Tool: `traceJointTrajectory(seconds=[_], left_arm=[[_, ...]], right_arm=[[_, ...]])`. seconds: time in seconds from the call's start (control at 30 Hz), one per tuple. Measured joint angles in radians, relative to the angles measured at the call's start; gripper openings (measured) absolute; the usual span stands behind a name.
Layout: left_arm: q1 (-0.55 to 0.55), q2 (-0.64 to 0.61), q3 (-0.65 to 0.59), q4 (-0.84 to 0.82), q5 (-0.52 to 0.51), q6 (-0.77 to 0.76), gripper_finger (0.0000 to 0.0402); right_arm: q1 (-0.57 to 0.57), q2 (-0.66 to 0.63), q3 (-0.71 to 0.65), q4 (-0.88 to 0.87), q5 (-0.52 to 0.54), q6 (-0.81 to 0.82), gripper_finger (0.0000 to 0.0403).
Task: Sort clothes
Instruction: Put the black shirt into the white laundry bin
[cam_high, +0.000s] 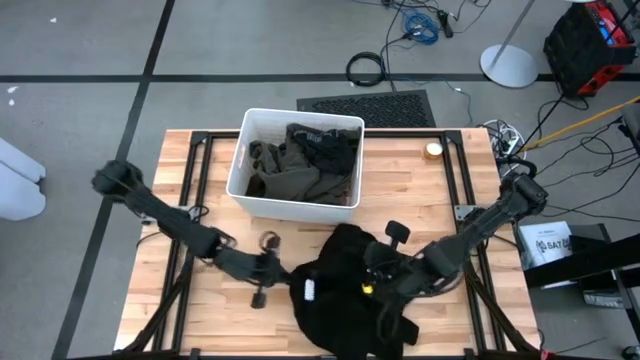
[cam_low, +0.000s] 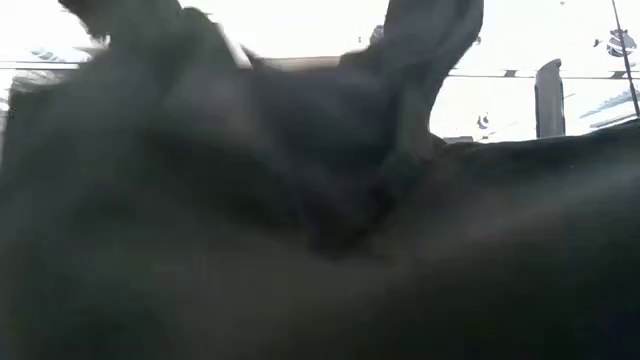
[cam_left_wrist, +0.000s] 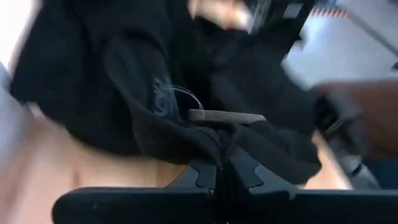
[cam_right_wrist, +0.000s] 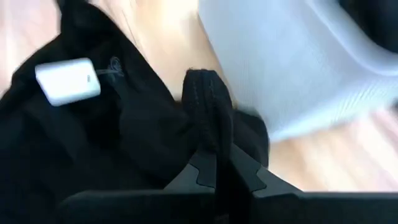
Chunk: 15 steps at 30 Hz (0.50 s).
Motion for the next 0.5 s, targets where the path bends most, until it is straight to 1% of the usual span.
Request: traceJointTrajectory(seconds=[0.07, 0.2, 0.3, 0.37, 0.5], left_arm=[[-0.027, -0.091, 0.032, -0.031, -0.048, 0.07, 0.0008], [-0.086, -0.273, 0.094, -0.028, -0.145, 0.234, 0.0007], [-0.12, -0.38, 0.147, -0.028, -0.216, 0.35, 0.0007], [-0.129, -0.428, 0.187, -0.027, -0.251, 0.403, 0.0007], [-0.131, -0.482, 0.287, -0.028, -0.258, 0.486, 0.0007]], right_arm=[[0.024, -0.028, 0.038, 0.001, 0.059, -0.045, 0.0], [0.061, -0.092, 0.117, 0.031, 0.15, -0.175, 0.0], [0.06, -0.145, 0.176, 0.099, 0.158, -0.327, 0.0], [0.057, -0.172, 0.22, 0.147, 0.157, -0.439, 0.0], [0.044, -0.218, 0.321, 0.268, 0.13, -0.688, 0.0]])
